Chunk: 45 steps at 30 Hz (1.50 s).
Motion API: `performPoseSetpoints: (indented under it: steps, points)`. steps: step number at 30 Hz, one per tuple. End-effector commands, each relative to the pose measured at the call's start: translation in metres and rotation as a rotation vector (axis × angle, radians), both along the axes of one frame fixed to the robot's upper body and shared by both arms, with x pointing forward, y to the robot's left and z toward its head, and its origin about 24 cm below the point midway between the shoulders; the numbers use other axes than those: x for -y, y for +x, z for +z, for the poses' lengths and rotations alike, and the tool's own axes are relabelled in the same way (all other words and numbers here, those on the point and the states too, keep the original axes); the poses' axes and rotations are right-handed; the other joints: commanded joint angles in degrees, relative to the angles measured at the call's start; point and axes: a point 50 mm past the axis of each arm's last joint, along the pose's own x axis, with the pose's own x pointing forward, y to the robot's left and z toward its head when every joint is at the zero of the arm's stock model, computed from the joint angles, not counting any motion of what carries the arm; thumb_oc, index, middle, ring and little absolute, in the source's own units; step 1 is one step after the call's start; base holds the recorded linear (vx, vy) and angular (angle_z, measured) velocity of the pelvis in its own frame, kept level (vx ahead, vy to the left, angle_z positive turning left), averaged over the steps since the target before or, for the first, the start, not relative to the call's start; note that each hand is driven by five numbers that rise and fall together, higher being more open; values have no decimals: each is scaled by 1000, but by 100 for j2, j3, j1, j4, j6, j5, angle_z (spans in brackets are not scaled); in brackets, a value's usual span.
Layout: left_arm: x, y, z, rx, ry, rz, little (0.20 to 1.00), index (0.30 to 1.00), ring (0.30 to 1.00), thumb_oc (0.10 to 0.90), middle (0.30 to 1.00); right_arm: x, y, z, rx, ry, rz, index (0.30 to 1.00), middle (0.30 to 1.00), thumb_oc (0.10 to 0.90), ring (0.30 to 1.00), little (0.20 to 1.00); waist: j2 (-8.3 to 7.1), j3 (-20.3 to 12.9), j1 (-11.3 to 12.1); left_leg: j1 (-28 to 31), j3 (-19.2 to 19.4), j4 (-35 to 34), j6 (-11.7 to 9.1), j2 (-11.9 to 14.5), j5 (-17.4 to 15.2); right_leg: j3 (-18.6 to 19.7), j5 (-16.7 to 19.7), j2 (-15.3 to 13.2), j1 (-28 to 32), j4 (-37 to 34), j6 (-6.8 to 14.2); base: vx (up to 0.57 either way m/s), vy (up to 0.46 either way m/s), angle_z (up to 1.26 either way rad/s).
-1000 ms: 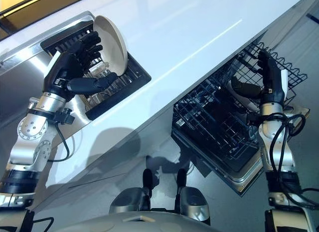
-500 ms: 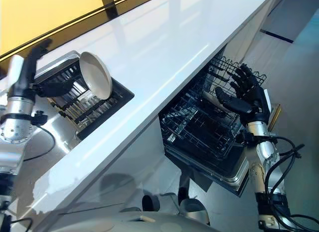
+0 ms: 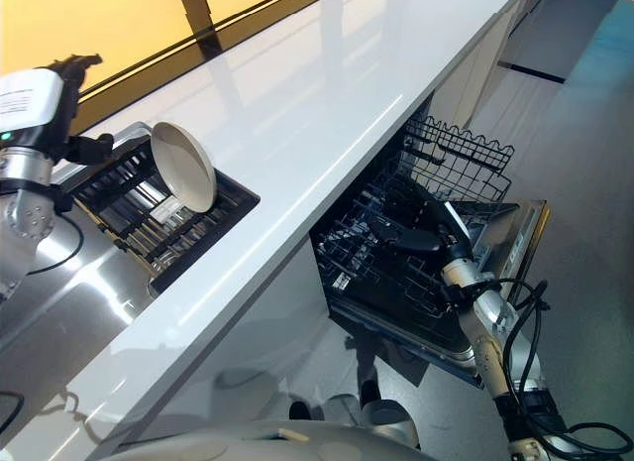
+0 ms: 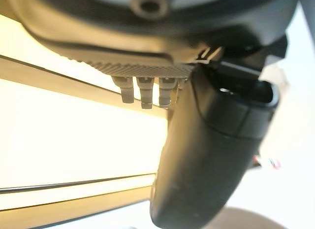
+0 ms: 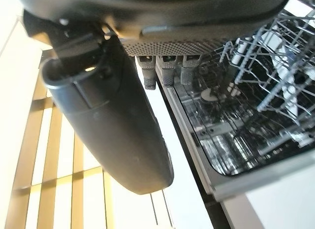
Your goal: Pick up plates and place into dishwasher.
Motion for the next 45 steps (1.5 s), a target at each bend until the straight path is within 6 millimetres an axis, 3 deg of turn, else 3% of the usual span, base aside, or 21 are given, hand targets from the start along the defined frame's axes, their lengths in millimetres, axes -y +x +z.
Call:
performPoseSetpoints:
  steps: [1, 14, 20, 21, 22, 24, 25, 27, 32, 37, 45]
  points:
    - [-9, 4, 70, 160, 170, 93, 900, 900, 900, 800, 900, 1, 18, 57, 265, 32, 39, 900, 900, 800, 900, 900, 231, -385, -137, -17, -52, 17, 281, -489, -517, -166, -304, 119, -242, 473, 492, 57, 15, -8]
    - [1, 23, 64, -6, 319, 128, 900, 900, 900, 800, 900, -1, 13, 64, 319, 78, 17, 900, 900, 800, 900, 900, 289, -292, -323, -31, 73, 39, 361, -524, -572, 46, -279, 147, -427, 604, 544, 53, 12, -13]
    - [-4, 27, 51, -207, 478, 182, 900, 900, 900, 800, 900, 3, 10, 66, 323, 66, 8, 900, 900, 800, 900, 900, 326, -260, -447, -22, 167, 65, 380, -529, -597, 150, -234, 157, -510, 704, 582, 38, 11, -12]
    - [-4, 27, 50, -231, 496, 190, 776, 794, 794, 676, 794, 3, 10, 67, 322, 66, 8, 900, 900, 800, 900, 900, 330, -258, -454, -20, 166, 67, 384, -532, -599, 155, -233, 160, -513, 709, 582, 28, 8, -10]
    - [-5, 28, 46, -329, 563, 225, 516, 571, 571, 416, 571, 4, 9, 67, 321, 60, 2, 900, 900, 800, 900, 900, 349, -253, -475, -22, 168, 79, 391, -536, -607, 172, -230, 165, -522, 717, 587, 20, 6, -8]
    - [-7, 29, 45, -412, 615, 266, 439, 505, 505, 339, 505, 5, 10, 68, 322, 54, -2, 900, 900, 800, 900, 900, 362, -241, -482, -25, 165, 94, 390, -539, -615, 178, -226, 164, -520, 722, 594, 17, 4, -9]
    - [-9, 29, 45, -468, 633, 294, 329, 411, 411, 229, 411, 6, 10, 69, 322, 53, -3, 900, 900, 800, 900, 900, 373, -236, -486, -24, 156, 99, 390, -541, -618, 185, -228, 165, -517, 722, 597, 14, 0, -11]
    - [-11, 30, 45, -551, 670, 336, 225, 321, 321, 125, 321, 6, 11, 71, 323, 44, -3, 900, 900, 800, 900, 900, 397, -228, -493, -24, 148, 112, 388, -542, -624, 185, -233, 167, -508, 720, 598, 10, -4, -7]
    - [-2, 35, 61, -574, 709, 337, 200, 300, 300, 100, 300, 4, 12, 74, 330, 47, -7, 900, 900, 800, 900, 900, 421, -231, -469, -27, 96, 122, 382, -534, -627, 152, -278, 193, -460, 667, 574, 1, -18, -5]
    - [3, 36, 68, -464, 749, 306, 200, 300, 300, 100, 300, 7, 12, 78, 357, 46, -14, 900, 900, 800, 900, 900, 373, -255, -396, -18, -7, 77, 374, -535, -604, 83, -288, 205, -407, 603, 549, -3, -44, 4]
    - [9, 20, 96, -101, 704, 203, 200, 300, 300, 100, 300, 27, 8, 119, 580, -39, -175, 900, 900, 800, 900, 900, 268, -330, -143, -23, -183, 47, 325, -502, -573, -91, -310, 230, -283, 481, 482, -22, -58, 7]
